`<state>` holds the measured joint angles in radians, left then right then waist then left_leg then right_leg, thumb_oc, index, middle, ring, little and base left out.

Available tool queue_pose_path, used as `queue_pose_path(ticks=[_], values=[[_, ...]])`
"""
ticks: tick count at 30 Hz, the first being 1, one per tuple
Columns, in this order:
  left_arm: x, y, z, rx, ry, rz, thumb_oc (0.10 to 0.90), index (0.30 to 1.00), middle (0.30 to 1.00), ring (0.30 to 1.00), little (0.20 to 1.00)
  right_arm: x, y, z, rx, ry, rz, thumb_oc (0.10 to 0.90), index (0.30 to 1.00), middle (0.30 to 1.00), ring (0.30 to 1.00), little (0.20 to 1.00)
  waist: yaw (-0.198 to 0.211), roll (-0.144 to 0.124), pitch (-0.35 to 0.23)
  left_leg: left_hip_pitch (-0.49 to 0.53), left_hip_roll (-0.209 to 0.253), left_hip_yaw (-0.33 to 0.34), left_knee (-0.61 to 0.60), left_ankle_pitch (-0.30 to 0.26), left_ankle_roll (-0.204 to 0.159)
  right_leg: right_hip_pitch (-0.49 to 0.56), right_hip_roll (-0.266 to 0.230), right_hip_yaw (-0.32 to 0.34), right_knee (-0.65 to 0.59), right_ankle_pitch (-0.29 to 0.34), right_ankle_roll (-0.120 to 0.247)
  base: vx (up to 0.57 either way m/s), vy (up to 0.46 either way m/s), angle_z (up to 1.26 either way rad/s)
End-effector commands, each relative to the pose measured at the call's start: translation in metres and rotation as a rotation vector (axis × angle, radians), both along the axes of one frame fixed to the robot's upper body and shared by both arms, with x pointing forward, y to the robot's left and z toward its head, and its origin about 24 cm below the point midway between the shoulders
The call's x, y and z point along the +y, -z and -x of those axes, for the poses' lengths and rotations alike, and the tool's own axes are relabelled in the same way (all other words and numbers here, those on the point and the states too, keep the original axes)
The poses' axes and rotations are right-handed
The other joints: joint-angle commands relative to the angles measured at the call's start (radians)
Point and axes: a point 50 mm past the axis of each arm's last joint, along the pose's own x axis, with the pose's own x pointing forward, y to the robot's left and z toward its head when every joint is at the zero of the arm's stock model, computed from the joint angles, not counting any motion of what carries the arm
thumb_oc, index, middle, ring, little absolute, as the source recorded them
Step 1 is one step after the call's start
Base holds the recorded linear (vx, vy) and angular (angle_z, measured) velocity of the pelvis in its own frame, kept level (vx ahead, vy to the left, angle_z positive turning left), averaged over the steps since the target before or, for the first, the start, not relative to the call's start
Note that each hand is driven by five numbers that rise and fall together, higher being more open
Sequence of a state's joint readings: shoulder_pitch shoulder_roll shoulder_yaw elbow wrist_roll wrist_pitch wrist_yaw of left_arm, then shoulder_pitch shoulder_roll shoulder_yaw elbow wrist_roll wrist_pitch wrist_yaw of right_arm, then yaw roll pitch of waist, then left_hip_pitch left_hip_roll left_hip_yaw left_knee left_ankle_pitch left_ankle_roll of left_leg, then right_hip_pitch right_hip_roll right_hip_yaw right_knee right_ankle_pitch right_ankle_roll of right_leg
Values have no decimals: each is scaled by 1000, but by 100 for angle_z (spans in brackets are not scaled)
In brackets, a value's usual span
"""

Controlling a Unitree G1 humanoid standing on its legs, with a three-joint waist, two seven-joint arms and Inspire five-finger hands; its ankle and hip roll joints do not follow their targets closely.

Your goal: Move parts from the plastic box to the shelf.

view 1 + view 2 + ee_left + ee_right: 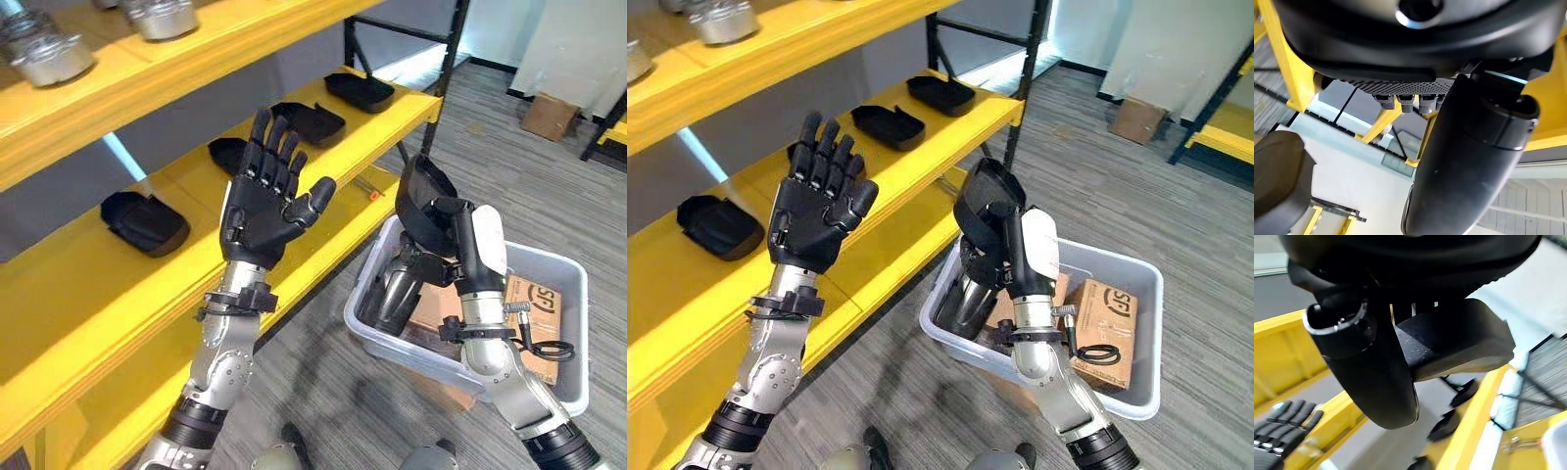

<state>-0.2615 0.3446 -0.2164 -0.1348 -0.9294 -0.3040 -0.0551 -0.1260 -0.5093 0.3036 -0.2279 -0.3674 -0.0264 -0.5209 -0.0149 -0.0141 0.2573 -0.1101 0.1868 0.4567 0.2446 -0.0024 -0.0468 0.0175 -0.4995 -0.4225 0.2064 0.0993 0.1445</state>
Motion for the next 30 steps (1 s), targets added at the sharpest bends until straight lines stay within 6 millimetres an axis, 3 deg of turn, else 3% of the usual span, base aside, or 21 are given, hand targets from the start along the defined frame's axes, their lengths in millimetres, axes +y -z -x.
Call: queue_pose_path(ticks=[1,5,8,10,11,13,14,17,22,24,26,27,28,30], values=[[-18,-61,19,-314,85,-14,900,1000,1000,1000,1000,10,-75,16,-426,-74,18,400,300,300,300,300,12,10,-19,156,37,10,10,-158,6,-29,-42,7,3,47,63,-204,187,25],[-27,-63,19,-330,140,-57,900,1000,1000,1000,1000,9,-78,18,-458,-70,-7,400,300,300,300,300,16,7,1,107,21,0,42,-167,24,-30,-32,26,3,45,61,-211,137,23],[-27,-64,20,-329,160,-33,900,1000,1000,1000,1000,8,-76,23,-485,-106,-49,400,300,300,300,300,2,11,0,108,-19,-19,-4,-153,39,-36,16,79,6,36,60,-168,118,31],[-26,-63,19,-319,157,-34,900,1000,1000,1000,1000,8,-75,27,-495,-123,-63,400,300,300,300,300,-20,11,-4,112,-46,-27,-51,-127,60,-73,73,148,57,7,39,-116,108,44],[-25,-60,18,-317,157,-27,900,1000,1000,1000,1000,7,-73,31,-502,-134,-70,400,300,300,300,300,-36,20,-15,127,-63,-54,-103,-108,69,-91,200,198,121,-119,13,-47,141,40],[-23,-58,19,-325,149,-10,900,1000,1000,1000,1000,5,-73,35,-510,-147,-71,400,300,300,300,300,-38,20,-26,137,-80,-63,-144,-90,65,-76,332,179,139,-224,-22,-47,118,34],[-22,-58,20,-332,142,-13,900,1000,1000,1000,1000,7,-75,36,-518,-164,-67,400,300,300,300,300,-30,13,-31,134,-95,-65,-156,-80,58,-61,390,156,130,-247,-39,-45,51,48],[-19,-56,24,-325,107,-9,900,1000,1000,1000,1000,16,-78,35,-539,-224,-66,400,300,300,300,300,-6,-2,-40,124,-132,-69,-167,-67,60,-44,473,138,118,-239,-54,-40,4,32],[-15,-48,21,-275,97,-4,900,1000,1000,1000,1000,26,-80,31,-537,-269,-56,400,300,300,300,300,35,-2,-36,76,-136,-104,-97,-77,53,4,461,117,62,-286,-98,-32,-89,-13],[-23,-48,24,-333,222,-49,900,1000,1000,1000,1000,31,-80,28,-510,-287,-98,400,300,300,300,300,32,14,-28,75,-118,-98,-83,-73,44,0,442,117,47,-272,-97,-61,-61,14],[-28,-51,29,-371,277,-60,900,1000,1000,1000,1000,31,-82,27,-532,-283,-113,400,300,300,300,300,18,22,-29,69,-94,-46,-67,-85,24,17,426,103,16,-275,-92,-91,-18,28],[-28,-54,30,-353,243,-28,900,1000,1000,1000,1000,29,-84,29,-560,-278,-127,400,300,300,300,300,-9,25,-27,69,-60,48,-56,-78,21,28,406,76,-9,-267,-88,-164,26,44],[-28,-57,29,-339,223,-22,900,1000,1000,1000,1000,28,-83,30,-570,-273,-132,400,300,300,300,300,-26,29,-28,70,-43,85,-43,-79,16,33,397,70,-13,-268,-86,-142,30,57],[-25,-58,29,-341,205,-28,900,1000,1000,1000,1000,27,-81,33,-582,-271,-132,400,300,300,300,300,-36,32,-28,60,-15,98,-8,-83,12,27,388,71,-3,-273,-96,-116,47,67]])
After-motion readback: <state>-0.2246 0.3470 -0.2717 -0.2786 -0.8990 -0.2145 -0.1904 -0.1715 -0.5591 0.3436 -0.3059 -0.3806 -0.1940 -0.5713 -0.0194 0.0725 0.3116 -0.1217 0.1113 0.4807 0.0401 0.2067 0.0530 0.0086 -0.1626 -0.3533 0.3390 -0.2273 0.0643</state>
